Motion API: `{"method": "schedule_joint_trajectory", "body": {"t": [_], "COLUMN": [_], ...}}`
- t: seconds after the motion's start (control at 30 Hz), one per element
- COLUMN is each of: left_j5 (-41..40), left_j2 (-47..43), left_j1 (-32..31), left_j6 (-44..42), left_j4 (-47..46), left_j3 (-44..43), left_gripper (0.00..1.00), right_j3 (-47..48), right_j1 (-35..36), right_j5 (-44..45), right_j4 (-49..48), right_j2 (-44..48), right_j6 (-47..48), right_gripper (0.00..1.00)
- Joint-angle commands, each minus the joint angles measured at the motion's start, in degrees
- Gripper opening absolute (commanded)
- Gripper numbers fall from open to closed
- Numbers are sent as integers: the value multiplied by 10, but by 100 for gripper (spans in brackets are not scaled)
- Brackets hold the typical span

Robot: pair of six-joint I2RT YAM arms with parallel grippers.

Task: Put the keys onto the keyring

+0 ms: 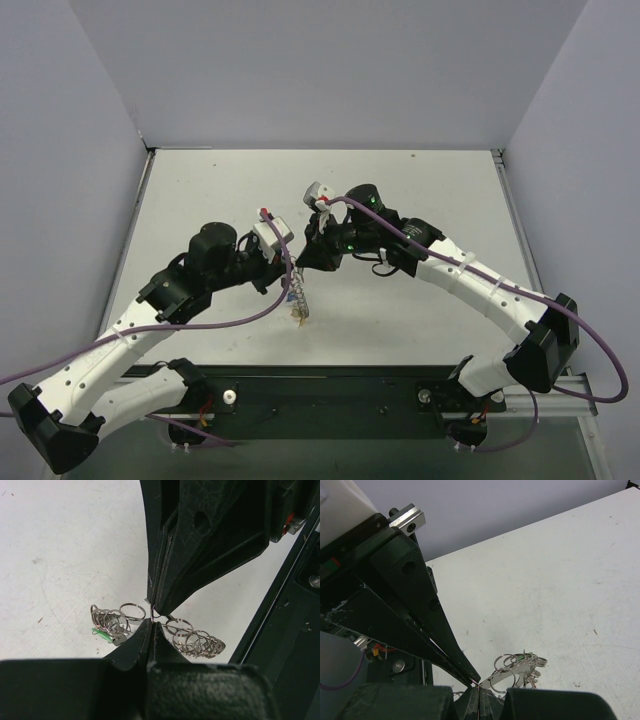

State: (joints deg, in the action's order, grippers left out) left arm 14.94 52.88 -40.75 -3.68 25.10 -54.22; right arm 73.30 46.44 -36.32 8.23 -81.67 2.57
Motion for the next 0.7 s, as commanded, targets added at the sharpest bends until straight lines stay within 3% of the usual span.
{"method": "schedule_joint_trajectory", "body": {"t": [0.0,0.67], "left_j5": [55,82], "left_j2": [-23,-53], "left_j1": [-1,-2], "left_j6": [-1,-2], "left_j4": [-46,-74], "left_j3": [-12,6], "left_gripper": [0,0], "right_j3": [2,-22], "right_j1": [-13,-28], "right_j5": [18,0], "right_j4": [-19,-36], "right_j2": [-2,5], "right_j6": [0,-7], "right_gripper": [0,0]}}
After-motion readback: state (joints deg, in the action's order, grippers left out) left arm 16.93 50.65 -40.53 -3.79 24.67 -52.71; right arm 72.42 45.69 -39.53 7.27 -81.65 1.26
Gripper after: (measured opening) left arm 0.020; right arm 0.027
